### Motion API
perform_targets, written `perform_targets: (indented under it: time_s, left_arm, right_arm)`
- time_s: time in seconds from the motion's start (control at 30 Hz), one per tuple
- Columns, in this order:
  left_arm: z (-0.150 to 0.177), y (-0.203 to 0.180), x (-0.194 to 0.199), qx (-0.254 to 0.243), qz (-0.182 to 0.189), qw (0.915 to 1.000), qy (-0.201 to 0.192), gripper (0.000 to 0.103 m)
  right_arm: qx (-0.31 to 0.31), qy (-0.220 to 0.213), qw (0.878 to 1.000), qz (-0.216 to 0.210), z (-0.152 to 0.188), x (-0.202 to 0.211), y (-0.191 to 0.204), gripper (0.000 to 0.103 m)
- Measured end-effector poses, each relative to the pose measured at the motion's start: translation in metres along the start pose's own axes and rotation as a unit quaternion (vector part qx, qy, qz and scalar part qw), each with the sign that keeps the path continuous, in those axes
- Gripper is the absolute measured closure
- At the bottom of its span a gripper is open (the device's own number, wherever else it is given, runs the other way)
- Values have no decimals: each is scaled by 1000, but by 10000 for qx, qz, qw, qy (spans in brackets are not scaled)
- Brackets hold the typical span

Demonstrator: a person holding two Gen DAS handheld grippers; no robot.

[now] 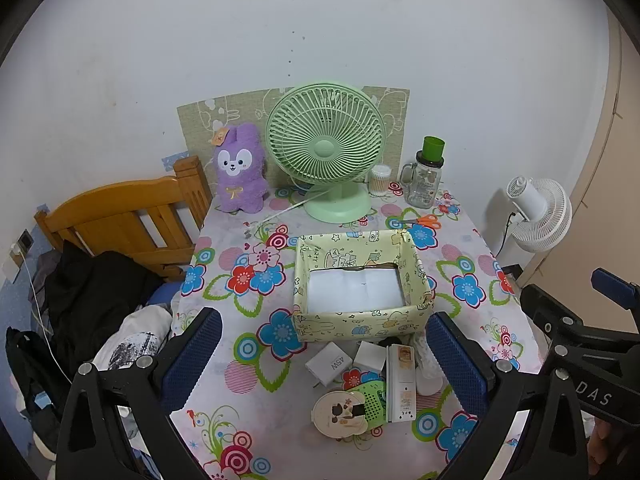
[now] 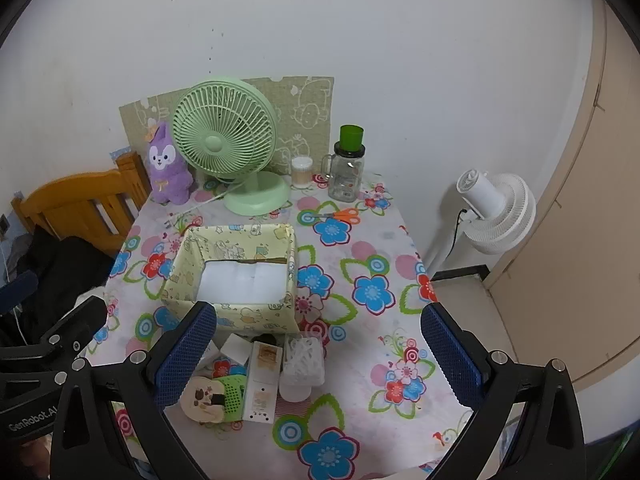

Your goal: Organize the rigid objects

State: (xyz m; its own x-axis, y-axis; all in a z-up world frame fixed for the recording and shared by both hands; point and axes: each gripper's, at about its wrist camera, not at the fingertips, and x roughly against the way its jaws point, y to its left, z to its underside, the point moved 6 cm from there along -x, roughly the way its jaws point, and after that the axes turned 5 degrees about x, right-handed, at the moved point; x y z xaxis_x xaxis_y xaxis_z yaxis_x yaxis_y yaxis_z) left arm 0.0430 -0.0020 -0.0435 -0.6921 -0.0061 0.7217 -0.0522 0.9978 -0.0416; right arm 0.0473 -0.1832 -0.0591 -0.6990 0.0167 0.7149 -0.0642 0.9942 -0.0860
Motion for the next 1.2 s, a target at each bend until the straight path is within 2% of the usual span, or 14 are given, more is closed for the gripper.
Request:
perform_targets:
  time_s: [0.8, 1.2]
  left_arm:
    - [-3, -2, 0, 100, 77, 9999, -23, 0]
    - [-2, 5, -16, 275, 59, 9994, 208, 0]
  right_arm:
    - [86, -155, 9998, -88, -6, 1, 0, 0]
    - [98, 97, 9995, -298, -5, -15, 4, 0]
